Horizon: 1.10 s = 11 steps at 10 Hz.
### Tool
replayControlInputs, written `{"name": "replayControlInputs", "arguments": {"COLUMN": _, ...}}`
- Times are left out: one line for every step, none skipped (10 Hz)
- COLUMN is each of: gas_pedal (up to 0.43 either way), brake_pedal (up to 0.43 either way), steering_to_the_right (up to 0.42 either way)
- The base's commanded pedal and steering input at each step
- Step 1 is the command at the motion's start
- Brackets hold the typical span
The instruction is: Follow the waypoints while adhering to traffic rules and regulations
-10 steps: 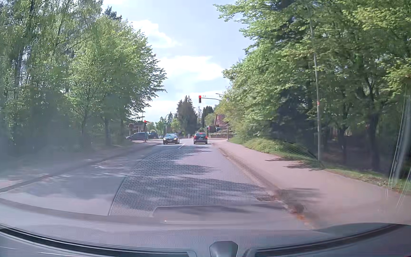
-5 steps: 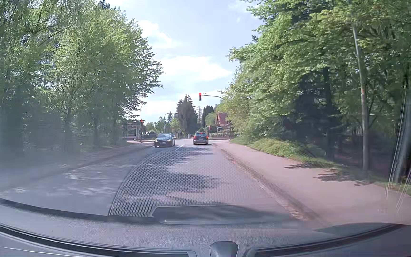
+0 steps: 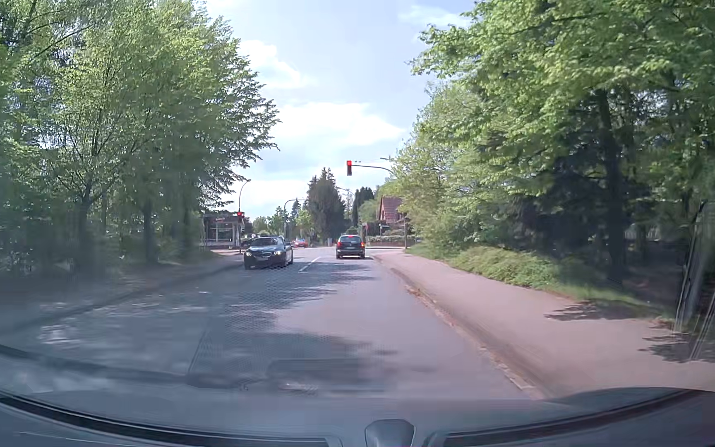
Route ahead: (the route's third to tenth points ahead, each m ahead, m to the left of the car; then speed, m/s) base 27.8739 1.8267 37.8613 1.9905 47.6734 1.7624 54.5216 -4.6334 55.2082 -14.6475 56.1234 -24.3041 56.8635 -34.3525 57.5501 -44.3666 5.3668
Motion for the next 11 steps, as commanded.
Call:
{"name": "replayControlInputs", "arguments": {"gas_pedal": 0.0, "brake_pedal": 0.0, "steering_to_the_right": -0.007}}
{"name": "replayControlInputs", "arguments": {"gas_pedal": 0.0, "brake_pedal": 0.0, "steering_to_the_right": -0.006}}
{"name": "replayControlInputs", "arguments": {"gas_pedal": 0.0, "brake_pedal": 0.0, "steering_to_the_right": -0.006}}
{"name": "replayControlInputs", "arguments": {"gas_pedal": 0.0, "brake_pedal": 0.0, "steering_to_the_right": -0.006}}
{"name": "replayControlInputs", "arguments": {"gas_pedal": 0.0, "brake_pedal": 0.0, "steering_to_the_right": -0.006}}
{"name": "replayControlInputs", "arguments": {"gas_pedal": 0.0, "brake_pedal": 0.0, "steering_to_the_right": -0.006}}
{"name": "replayControlInputs", "arguments": {"gas_pedal": 0.0, "brake_pedal": 0.0, "steering_to_the_right": -0.006}}
{"name": "replayControlInputs", "arguments": {"gas_pedal": 0.0, "brake_pedal": 0.0, "steering_to_the_right": -0.006}}
{"name": "replayControlInputs", "arguments": {"gas_pedal": 0.0, "brake_pedal": 0.0, "steering_to_the_right": -0.006}}
{"name": "replayControlInputs", "arguments": {"gas_pedal": 0.0, "brake_pedal": 0.0, "steering_to_the_right": -0.005}}
{"name": "replayControlInputs", "arguments": {"gas_pedal": 0.0, "brake_pedal": 0.0, "steering_to_the_right": -0.005}}
